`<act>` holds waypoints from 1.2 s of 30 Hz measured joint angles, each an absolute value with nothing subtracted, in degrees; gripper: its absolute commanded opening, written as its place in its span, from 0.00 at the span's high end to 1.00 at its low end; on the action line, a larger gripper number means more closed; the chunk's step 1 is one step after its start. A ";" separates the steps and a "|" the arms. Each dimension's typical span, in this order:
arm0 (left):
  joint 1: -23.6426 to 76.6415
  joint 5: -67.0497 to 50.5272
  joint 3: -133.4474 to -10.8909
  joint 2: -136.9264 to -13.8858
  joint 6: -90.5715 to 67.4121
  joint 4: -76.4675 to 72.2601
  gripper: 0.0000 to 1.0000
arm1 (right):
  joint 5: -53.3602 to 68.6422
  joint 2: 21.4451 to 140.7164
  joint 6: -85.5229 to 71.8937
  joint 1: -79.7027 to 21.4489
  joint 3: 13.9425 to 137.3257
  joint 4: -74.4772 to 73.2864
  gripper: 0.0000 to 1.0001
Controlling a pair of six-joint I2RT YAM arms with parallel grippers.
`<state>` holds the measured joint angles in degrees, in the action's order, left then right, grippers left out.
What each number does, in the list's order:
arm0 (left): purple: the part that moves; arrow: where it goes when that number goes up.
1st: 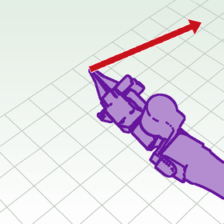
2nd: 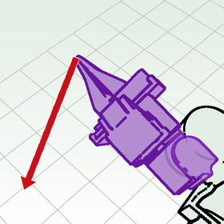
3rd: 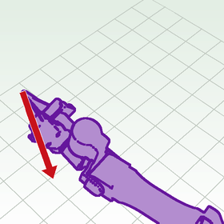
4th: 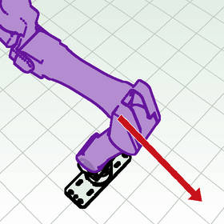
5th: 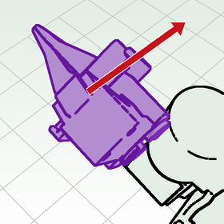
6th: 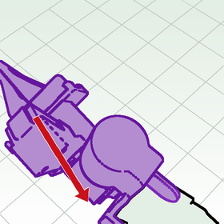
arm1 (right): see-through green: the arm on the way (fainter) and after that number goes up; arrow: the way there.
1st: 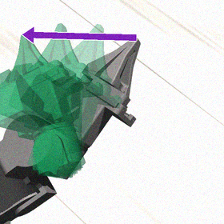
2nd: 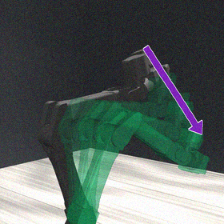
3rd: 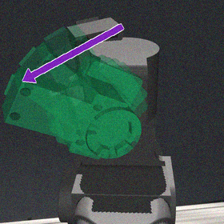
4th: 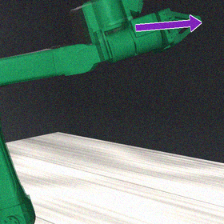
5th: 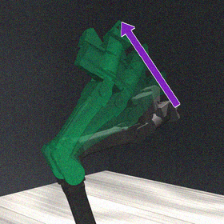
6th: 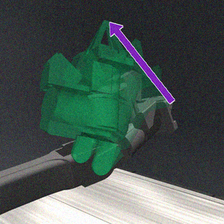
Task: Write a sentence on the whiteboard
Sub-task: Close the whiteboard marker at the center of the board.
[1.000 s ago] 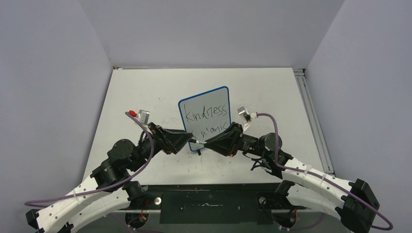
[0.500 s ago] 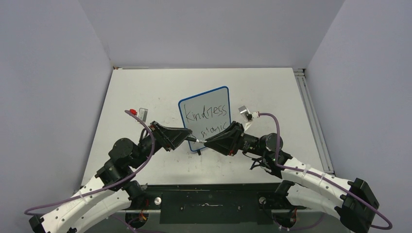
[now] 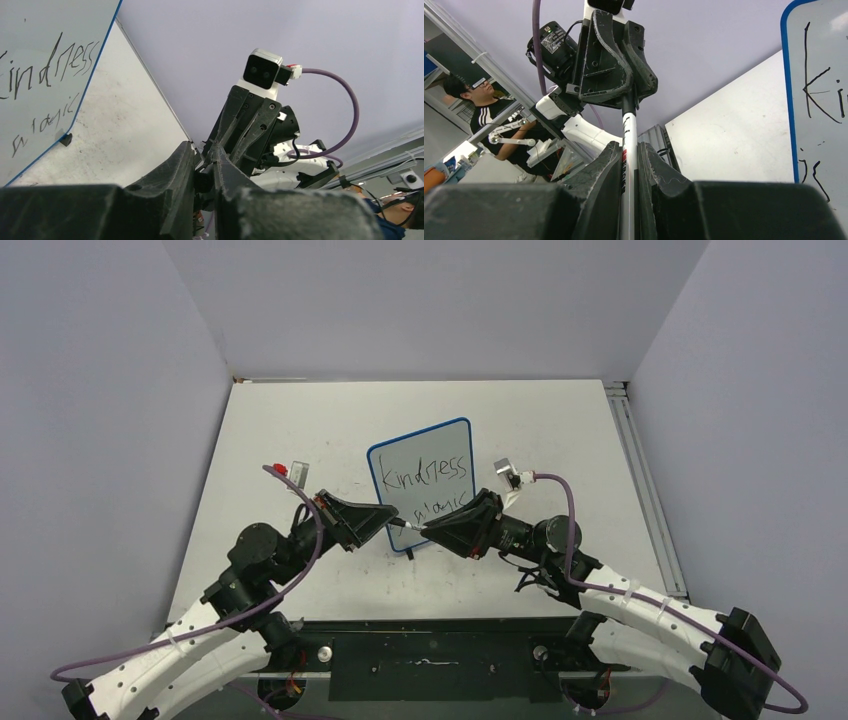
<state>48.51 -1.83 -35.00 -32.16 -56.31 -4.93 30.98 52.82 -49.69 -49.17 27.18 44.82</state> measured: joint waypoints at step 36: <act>46.92 0.82 -32.34 -31.57 -56.97 -16.43 1.00 | 30.98 61.43 -46.68 -49.06 30.85 57.12 0.95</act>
